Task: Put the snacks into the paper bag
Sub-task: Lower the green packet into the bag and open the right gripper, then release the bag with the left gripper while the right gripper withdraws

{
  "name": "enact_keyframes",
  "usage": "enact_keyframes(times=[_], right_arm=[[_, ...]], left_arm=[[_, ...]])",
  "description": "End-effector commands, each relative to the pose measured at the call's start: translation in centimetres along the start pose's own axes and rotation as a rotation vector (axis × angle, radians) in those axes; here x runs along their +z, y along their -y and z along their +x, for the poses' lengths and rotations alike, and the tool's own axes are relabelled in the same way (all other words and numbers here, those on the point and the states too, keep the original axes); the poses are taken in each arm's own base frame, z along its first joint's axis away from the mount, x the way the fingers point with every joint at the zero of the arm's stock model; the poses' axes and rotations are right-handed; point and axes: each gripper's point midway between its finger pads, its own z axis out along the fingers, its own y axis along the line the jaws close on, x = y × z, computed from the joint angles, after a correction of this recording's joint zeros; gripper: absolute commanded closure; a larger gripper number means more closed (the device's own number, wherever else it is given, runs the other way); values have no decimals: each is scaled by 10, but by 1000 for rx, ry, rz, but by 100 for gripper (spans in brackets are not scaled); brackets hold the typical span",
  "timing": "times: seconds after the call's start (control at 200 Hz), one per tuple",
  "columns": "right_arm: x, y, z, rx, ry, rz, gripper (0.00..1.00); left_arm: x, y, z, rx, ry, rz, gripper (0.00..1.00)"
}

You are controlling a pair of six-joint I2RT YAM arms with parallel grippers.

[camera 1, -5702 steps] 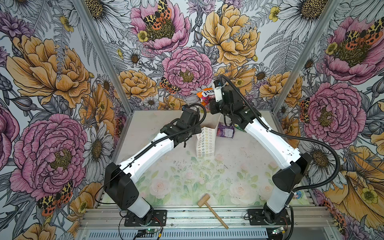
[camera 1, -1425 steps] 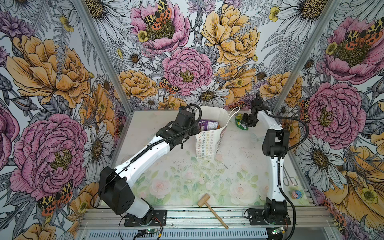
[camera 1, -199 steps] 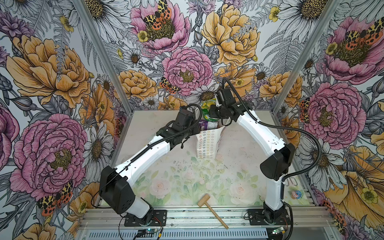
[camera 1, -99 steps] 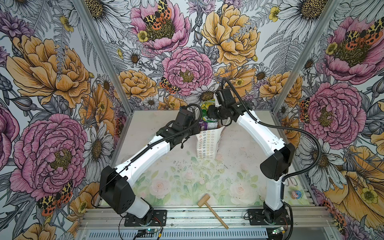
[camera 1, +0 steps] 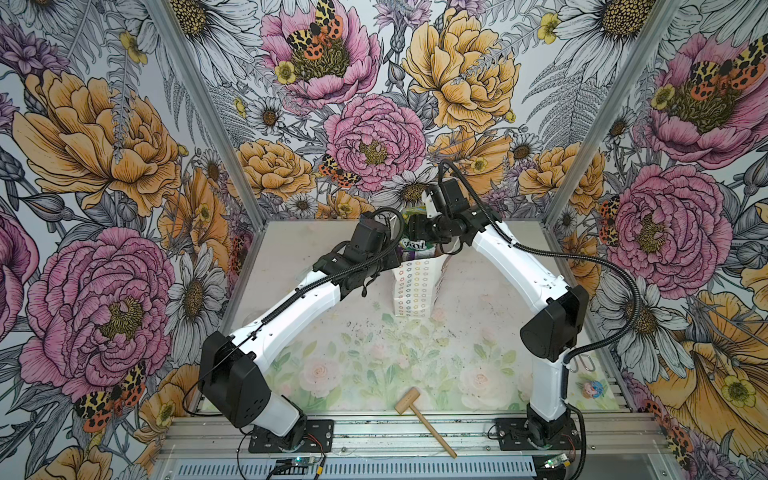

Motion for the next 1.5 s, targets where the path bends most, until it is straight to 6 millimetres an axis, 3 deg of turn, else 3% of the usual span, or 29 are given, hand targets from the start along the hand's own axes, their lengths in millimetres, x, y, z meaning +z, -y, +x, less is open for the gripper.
enact_keyframes(times=[0.0, 0.105, 0.445, 0.595, 0.766, 0.936, 0.991, 1.026, 1.036, 1.141, 1.261, 1.356, 1.496], right_arm=[[-35, -24, -16, -41, 80, -78, 29], [-47, -29, -18, -52, 94, -102, 29], [-69, -32, -26, -73, 138, -114, 29], [-71, -37, -30, -73, 139, -146, 29], [-77, -43, -32, -79, 137, -186, 29], [-96, -55, -37, -96, 143, -276, 29], [-106, -58, -40, -100, 154, -306, 29], [-113, -59, -43, -103, 166, -317, 29], [-115, -59, -44, -105, 169, -321, 29], [-141, -55, -53, -133, 221, -332, 29], [-181, -37, -64, -159, 304, -288, 28], [-221, -19, -70, -175, 386, -224, 26], [-283, 6, -71, -200, 522, -75, 23]], left_arm=[[-6, 18, -20, -13, 59, 74, 100], [-8, 18, -20, -14, 62, 74, 100], [-13, 19, -24, -16, 74, 81, 64], [-18, 19, -25, -17, 82, 82, 61], [-32, 20, -30, -18, 103, 99, 60], [-56, 25, -35, -2, 132, 139, 45], [-65, 28, -34, 11, 128, 162, 34], [-72, 32, -34, 29, 123, 190, 5], [-73, 32, -33, 35, 118, 194, 2], [-94, 41, -28, 86, 92, 262, 1], [-128, 45, -30, 116, 127, 324, 1], [-156, 36, -39, 121, 204, 318, 1], [-199, 9, -56, 121, 355, 235, 1]])
